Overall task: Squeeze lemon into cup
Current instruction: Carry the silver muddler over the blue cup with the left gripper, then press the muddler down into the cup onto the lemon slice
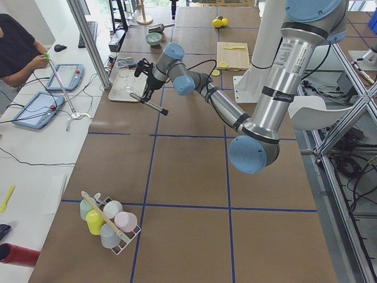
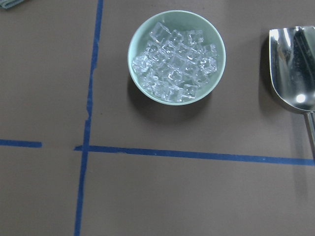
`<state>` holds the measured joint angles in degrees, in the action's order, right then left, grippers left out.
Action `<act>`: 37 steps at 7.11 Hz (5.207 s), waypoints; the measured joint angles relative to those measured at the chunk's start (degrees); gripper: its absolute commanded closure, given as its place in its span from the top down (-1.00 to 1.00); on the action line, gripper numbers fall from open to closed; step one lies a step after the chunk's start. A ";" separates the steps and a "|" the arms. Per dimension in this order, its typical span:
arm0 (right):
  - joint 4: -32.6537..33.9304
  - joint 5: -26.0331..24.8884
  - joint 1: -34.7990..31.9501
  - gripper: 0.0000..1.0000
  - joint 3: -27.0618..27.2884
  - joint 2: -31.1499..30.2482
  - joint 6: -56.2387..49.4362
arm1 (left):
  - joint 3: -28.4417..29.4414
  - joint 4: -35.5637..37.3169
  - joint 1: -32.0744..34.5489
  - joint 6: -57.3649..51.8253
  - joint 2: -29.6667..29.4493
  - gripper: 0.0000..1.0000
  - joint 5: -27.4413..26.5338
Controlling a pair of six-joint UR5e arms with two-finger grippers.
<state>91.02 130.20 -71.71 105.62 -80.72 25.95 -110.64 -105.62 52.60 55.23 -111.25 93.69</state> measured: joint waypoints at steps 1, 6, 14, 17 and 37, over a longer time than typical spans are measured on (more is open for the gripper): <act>-0.03 0.86 -2.07 1.00 0.02 -1.84 -3.40 | -1.81 -0.06 -3.70 2.51 -1.18 -1.00 -7.04; 0.19 2.73 -7.76 1.00 -0.02 -6.61 -10.00 | -5.31 -5.20 -13.53 5.75 -7.66 -1.00 -19.65; -0.21 7.70 -21.39 1.00 -5.93 -13.18 -27.53 | -1.65 -34.77 -23.45 -1.54 -7.49 -1.00 -33.89; -0.21 7.67 -21.45 1.00 -8.51 -11.47 -27.76 | 1.03 -41.49 -31.43 -11.65 -6.53 -1.00 -47.83; -0.23 7.62 -21.46 1.00 -8.47 -11.56 -27.53 | 19.13 -53.35 -43.29 -23.18 -13.07 -1.00 -58.39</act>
<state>90.79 137.81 -93.16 97.15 -92.28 -1.58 -91.51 -158.97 9.31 32.05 -124.32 35.30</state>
